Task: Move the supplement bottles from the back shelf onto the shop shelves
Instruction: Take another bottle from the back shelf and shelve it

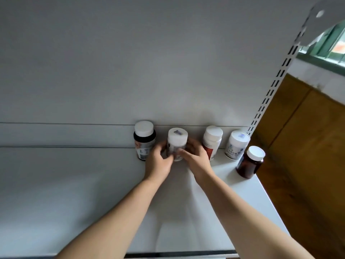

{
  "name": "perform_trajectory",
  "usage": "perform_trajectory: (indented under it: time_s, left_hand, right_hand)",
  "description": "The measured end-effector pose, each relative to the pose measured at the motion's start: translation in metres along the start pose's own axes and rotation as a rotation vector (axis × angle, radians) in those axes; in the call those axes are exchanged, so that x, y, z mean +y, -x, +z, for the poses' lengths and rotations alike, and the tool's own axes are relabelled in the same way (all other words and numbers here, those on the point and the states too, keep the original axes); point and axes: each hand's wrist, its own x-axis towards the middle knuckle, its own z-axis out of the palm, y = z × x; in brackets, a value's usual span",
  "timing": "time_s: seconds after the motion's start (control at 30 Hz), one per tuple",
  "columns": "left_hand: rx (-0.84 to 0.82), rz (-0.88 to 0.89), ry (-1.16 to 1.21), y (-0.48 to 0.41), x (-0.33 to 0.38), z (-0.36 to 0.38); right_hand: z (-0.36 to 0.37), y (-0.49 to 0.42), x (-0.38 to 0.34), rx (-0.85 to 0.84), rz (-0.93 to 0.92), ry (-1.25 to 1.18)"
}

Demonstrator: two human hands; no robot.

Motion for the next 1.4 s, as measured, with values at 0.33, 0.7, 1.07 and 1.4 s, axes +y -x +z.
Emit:
perform_trajectory:
  time_s: [0.33, 0.7, 1.07, 1.4]
  left_hand:
    - [-0.048, 0.108, 0.355, 0.055, 0.036, -0.023]
    - [-0.377, -0.110, 0.566, 0.088, 0.057, -0.036]
    - [-0.266, -0.055, 0.590, 0.085, 0.058, -0.038]
    - [-0.166, -0.105, 0.602, 0.080, 0.052, -0.052]
  right_hand:
    - [-0.009, 0.055, -0.028, -0.085, -0.046, -0.208]
    - [-0.021, 0.083, -0.050, -0.202, 0.014, -0.425]
    - [-0.024, 0.085, -0.058, -0.192, -0.015, -0.327]
    - [-0.010, 0.079, -0.054, -0.270, 0.088, -0.403]
